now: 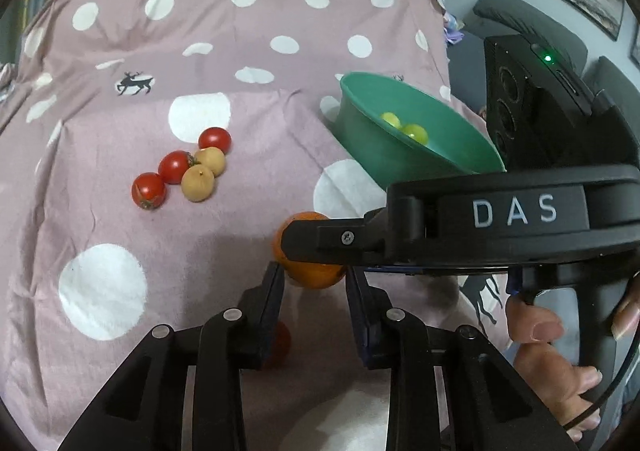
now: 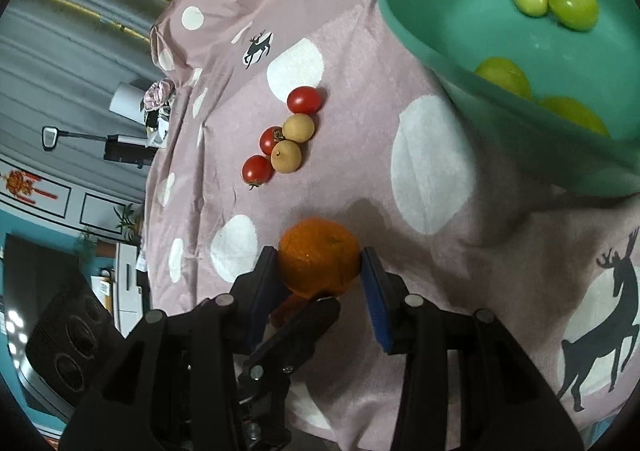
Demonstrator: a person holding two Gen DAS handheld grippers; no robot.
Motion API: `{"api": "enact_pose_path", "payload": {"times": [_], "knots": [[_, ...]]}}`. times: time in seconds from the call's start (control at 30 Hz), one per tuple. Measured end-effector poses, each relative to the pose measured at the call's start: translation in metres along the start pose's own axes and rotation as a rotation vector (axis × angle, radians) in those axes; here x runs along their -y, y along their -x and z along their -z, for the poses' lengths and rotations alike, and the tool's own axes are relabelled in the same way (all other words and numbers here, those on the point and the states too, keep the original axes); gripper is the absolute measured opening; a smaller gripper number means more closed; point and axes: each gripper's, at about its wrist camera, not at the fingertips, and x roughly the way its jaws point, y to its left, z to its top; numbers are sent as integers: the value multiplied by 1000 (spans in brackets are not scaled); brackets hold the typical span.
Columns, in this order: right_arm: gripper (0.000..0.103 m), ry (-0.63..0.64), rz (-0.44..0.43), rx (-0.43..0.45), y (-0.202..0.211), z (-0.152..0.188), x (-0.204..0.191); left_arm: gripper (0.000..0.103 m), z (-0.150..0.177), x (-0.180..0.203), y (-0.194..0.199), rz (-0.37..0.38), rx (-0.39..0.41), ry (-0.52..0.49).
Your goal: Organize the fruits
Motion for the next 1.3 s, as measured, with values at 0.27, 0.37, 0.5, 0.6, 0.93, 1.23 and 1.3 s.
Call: {"api": "enact_pose_path", "payload": {"times": [0.27, 0.37, 0.5, 0.6, 0.93, 1.23, 1.3], "knots": [[44, -20, 12, -56, -15, 2, 1, 59, -1, -4, -6, -86, 5, -6], [44, -35, 7, -55, -16, 1, 2, 59, 0, -4, -12, -36, -13, -2], [45, -37, 4, -60, -16, 1, 2, 51, -5, -15, -18, -15, -29, 48], [45, -29, 3, -64, -19, 2, 2, 46, -6, -32, -26, 54, -43, 139], [45, -51, -26, -64, -19, 2, 5, 43, -3, -10, -17, -78, -14, 25], [44, -26, -63, -42, -3, 5, -1, 43, -3, 8, 0, -114, 32, -32], [44, -10, -66, -35, 1, 7, -4, 43, -2, 11, 6, -115, 47, -34]]}}
